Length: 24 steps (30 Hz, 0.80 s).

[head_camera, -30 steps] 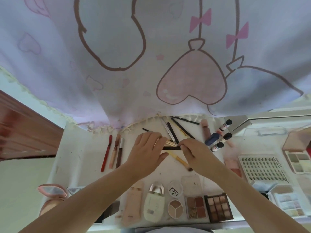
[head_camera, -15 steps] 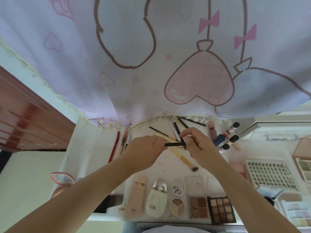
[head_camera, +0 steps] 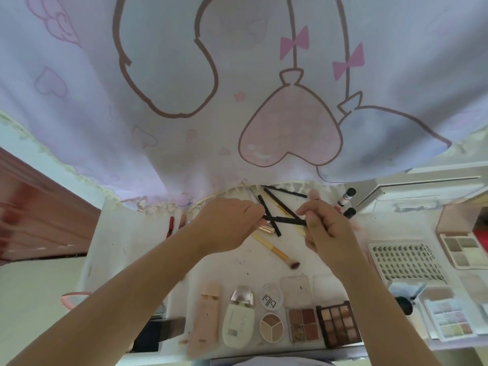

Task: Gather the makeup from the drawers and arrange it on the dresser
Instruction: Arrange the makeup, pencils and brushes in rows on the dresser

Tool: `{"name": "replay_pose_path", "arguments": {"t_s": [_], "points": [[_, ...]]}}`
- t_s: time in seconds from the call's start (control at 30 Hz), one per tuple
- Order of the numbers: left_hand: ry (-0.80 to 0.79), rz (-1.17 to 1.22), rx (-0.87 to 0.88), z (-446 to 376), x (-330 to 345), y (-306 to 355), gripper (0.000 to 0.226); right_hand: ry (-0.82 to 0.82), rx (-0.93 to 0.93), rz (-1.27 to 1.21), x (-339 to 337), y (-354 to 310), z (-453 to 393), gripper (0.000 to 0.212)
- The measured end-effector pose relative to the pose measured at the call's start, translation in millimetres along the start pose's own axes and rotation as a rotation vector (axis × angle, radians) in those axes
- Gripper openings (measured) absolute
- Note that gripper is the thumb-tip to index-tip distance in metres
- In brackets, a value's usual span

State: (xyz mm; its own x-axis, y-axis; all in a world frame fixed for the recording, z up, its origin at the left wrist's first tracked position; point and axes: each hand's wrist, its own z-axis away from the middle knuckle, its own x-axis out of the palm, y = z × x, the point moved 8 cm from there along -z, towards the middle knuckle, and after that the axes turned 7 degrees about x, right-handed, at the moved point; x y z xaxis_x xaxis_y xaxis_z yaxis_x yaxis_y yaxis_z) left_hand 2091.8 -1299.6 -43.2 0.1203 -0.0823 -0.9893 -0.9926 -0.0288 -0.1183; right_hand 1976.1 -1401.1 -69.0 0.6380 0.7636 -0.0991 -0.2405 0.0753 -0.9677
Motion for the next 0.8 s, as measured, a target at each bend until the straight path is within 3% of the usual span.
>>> {"name": "replay_pose_path", "arguments": {"t_s": [0.07,0.1,0.13,0.2,0.27,0.4,0.63,0.8], "points": [[-0.069,0.071,-0.297,31,11,-56,0.036,0.214,0.03,-0.16,-60,0,3,0.042],[-0.018,0.157,-0.45,53,10,-83,0.042,0.302,0.034,-0.172,-90,1,6,0.046],[0.031,0.162,-0.498,67,10,-99,0.049,0.354,0.042,-0.125,-108,0,8,0.046],[0.03,0.156,-0.495,69,17,-98,0.048,0.337,0.061,0.023,-102,0,2,0.039],[-0.084,0.273,-0.46,50,35,-69,0.038,0.212,0.071,0.116,-57,3,-11,0.032],[-0.084,0.291,-0.386,25,42,-33,0.053,0.036,0.046,0.11,10,2,-26,0.029],[-0.162,0.333,-0.399,32,50,-23,0.035,0.001,0.086,0.05,29,19,-29,0.032],[-0.232,0.336,-0.38,36,55,-17,0.034,0.021,0.093,0.038,29,26,-32,0.031]]}}
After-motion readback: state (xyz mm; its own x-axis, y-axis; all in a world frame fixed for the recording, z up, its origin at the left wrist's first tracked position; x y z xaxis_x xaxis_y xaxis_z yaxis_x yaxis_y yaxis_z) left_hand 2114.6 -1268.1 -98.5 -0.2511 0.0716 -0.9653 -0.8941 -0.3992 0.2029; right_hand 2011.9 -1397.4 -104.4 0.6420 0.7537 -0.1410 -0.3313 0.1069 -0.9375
